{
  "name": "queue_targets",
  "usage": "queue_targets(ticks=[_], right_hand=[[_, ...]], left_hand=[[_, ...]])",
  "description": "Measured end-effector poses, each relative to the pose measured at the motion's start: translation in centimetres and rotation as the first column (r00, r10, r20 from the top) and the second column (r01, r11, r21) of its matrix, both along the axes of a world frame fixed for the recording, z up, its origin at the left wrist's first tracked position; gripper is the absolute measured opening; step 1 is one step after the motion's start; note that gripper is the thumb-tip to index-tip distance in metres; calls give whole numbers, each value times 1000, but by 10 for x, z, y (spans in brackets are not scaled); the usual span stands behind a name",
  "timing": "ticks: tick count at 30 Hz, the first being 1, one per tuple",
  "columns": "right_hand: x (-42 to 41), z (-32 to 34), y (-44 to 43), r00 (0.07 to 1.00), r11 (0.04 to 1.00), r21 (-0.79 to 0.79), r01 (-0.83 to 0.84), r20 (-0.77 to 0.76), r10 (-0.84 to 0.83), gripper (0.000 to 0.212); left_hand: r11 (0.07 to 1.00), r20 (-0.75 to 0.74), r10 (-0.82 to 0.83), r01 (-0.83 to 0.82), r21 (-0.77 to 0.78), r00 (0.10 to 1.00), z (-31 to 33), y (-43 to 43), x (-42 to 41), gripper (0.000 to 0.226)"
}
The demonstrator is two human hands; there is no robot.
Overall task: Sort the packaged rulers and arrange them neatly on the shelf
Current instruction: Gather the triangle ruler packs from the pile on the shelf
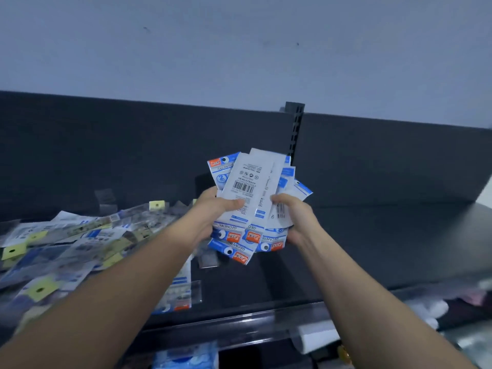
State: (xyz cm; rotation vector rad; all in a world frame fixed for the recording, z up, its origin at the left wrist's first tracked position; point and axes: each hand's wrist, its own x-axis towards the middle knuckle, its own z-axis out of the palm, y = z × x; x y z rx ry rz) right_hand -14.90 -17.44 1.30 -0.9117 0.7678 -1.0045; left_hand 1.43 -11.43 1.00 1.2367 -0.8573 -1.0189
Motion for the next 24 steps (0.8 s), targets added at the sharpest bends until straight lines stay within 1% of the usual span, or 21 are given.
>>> queue_targets(ticks=[4, 7, 14, 17, 21, 24], right_hand=[[-50, 0, -16, 993, 990, -83, 115, -7, -116, 26], [-94, 0, -30, 985, 979, -121, 166, -34, -171, 27], [-212, 6, -69, 965, 983, -136, 124, -214, -151, 22], [-263, 6, -87, 950, 986, -119, 121, -274, -150, 25], [-322, 2, -108, 945, 978, -146, 148, -271, -183, 35], [-361, -1, -124, 945, 971, -135, 195, -240, -223, 32]], left_hand=[[999, -11, -35, 35, 22, 999, 5, -26, -48, 29], [997, -11, -75, 76, 29, 997, 6, -47, -90, 25], [991, 1, -124, 124, 47, 992, 1, -98, -202, 22], [989, -7, -139, 140, 53, 990, -1, -121, -249, 22], [984, -47, -161, 164, 67, 986, -3, -146, -307, 18], [981, -55, -180, 183, 64, 982, -3, -166, -346, 17]])
